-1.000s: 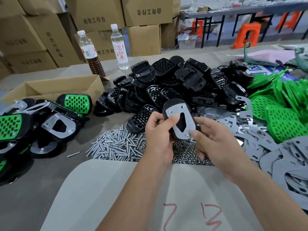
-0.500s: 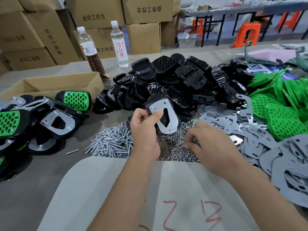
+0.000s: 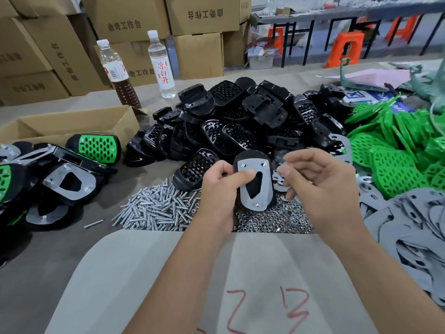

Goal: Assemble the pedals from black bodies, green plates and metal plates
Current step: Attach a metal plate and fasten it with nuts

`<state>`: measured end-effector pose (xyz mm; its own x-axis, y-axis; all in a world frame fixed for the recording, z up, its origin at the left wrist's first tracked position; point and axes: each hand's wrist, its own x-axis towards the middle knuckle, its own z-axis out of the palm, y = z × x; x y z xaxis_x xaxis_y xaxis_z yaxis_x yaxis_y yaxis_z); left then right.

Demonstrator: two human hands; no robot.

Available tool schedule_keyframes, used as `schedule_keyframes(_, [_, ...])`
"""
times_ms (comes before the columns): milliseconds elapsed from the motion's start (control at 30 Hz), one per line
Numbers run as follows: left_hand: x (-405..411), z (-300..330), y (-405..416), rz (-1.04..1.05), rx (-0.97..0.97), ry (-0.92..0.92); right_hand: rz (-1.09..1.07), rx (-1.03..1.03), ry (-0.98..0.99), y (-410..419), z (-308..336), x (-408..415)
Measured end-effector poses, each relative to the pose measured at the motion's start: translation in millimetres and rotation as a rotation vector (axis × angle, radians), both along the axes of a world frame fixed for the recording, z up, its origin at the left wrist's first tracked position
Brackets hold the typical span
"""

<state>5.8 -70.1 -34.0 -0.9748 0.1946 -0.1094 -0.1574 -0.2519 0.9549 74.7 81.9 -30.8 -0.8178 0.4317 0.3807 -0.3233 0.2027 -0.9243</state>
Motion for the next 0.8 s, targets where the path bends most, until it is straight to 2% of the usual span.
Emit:
schedule_keyframes(200, [5.7, 3.3, 3.4, -0.076, -0.109, 0.105, -0.077, 0.149, 0.011, -6.5, -4.3, -0.7])
schedule_keyframes(367, [5.4, -1.9, 2.6, -0.096, -0.143, 0.174, -0.187, 0.509, 0.007, -4.9, -4.9, -3.0])
schedule_keyframes(433, [5.6, -2.3, 3.0, -0.107, -0.156, 0.180, -0.191, 0.589, 0.027, -5.6, -6.0, -3.3])
schedule_keyframes(600, [3.1, -2.9, 2.9, -0.094, -0.121, 0.140, -0.193, 0.419, 0.032, -4.2, -6.9, -3.9])
schedule_keyframes(800, [2.4, -2.7, 1.0, -0.129, -0.105, 0.113, -0.177, 0.359, 0.014, -1.2, -8.3, -4.1])
